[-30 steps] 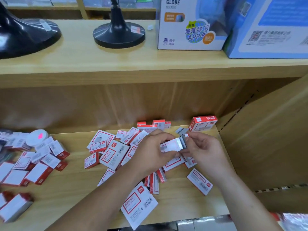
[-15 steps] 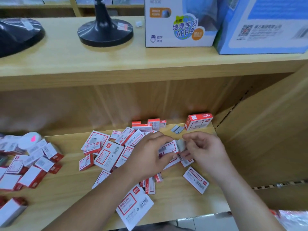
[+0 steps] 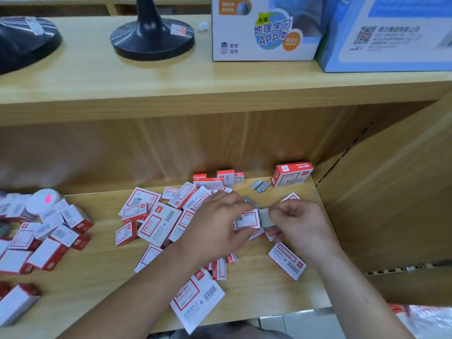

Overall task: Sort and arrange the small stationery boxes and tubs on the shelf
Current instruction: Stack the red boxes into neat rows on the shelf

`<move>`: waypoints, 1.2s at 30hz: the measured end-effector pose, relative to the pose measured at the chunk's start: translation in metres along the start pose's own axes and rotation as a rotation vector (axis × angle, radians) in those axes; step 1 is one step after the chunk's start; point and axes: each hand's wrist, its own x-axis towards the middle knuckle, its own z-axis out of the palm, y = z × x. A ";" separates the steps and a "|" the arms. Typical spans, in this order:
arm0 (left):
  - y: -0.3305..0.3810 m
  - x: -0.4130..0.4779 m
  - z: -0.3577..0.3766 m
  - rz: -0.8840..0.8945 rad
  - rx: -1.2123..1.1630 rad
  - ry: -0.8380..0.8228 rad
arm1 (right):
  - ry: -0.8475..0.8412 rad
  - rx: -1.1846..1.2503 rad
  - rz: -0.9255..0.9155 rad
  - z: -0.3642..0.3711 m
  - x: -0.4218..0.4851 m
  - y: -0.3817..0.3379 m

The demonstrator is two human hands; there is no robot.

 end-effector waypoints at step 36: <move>-0.027 0.101 0.000 0.218 0.410 -0.416 | 0.108 -0.153 -0.195 -0.034 0.032 0.014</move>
